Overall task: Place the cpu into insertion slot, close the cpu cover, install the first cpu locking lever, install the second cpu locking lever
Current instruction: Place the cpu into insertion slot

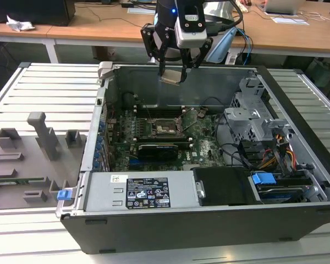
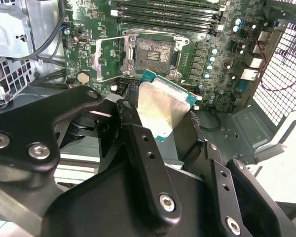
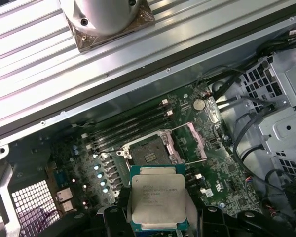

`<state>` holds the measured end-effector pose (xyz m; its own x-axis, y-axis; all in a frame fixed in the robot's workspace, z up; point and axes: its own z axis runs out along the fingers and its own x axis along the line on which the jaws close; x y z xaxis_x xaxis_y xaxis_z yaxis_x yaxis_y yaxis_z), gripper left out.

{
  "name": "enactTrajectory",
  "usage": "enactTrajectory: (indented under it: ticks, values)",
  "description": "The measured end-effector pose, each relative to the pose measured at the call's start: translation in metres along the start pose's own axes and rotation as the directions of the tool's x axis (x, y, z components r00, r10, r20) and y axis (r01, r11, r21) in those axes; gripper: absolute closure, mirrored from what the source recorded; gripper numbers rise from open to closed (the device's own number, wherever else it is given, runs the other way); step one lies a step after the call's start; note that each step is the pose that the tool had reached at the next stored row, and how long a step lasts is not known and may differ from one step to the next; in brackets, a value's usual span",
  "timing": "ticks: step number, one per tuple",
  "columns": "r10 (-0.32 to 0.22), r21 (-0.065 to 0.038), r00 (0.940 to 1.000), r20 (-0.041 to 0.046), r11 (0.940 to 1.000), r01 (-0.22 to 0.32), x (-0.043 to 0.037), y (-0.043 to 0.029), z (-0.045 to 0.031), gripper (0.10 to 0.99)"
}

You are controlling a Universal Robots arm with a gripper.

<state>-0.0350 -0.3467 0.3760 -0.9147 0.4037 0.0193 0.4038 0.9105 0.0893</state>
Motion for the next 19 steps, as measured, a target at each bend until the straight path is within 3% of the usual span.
enactTrajectory:
  ticks: [19]
  values:
    - [0.077, -0.002, 0.9970, 0.0069, 0.9970, -0.077, 0.0002, -0.0001, 0.0005, 0.561]
